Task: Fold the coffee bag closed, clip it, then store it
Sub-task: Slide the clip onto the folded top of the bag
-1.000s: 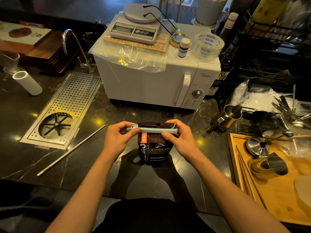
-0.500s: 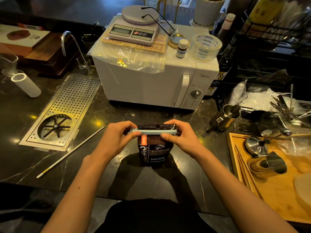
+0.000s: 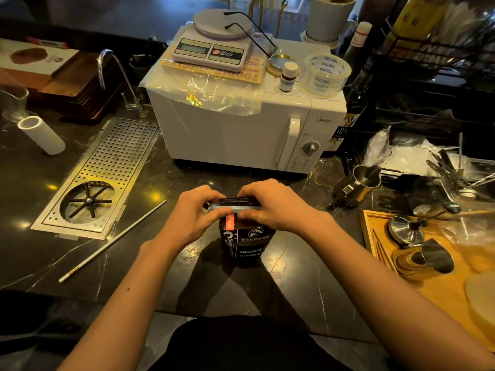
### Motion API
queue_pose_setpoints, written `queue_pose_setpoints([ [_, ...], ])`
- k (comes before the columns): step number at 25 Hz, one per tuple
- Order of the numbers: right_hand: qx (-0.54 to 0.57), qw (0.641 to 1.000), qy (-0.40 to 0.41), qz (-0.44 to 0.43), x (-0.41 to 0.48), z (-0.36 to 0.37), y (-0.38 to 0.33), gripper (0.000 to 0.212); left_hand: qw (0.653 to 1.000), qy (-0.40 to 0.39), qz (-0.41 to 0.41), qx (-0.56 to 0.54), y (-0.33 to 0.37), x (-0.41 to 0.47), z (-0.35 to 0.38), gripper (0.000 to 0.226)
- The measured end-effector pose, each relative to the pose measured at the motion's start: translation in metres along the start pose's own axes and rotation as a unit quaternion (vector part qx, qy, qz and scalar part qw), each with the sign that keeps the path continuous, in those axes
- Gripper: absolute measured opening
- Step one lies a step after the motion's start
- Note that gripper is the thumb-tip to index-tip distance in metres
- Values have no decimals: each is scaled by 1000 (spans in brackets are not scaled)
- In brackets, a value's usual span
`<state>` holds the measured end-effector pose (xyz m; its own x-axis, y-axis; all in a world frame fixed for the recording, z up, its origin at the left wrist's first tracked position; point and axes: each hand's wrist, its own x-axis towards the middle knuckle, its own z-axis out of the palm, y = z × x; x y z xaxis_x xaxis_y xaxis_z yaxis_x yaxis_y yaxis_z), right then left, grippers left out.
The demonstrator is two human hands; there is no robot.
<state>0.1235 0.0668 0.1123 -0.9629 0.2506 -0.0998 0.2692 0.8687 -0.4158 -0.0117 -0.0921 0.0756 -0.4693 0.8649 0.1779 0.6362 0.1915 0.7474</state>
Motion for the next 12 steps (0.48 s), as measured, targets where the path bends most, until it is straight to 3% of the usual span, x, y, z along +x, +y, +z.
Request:
queue_pose_setpoints([
  [7, -44, 996, 73, 7, 5, 13, -1, 29, 999, -7, 34, 41, -1, 10, -3, 19],
  [12, -54, 996, 69, 12, 6, 10, -2, 31, 997, -43, 43, 49, -2, 18, -7, 27],
])
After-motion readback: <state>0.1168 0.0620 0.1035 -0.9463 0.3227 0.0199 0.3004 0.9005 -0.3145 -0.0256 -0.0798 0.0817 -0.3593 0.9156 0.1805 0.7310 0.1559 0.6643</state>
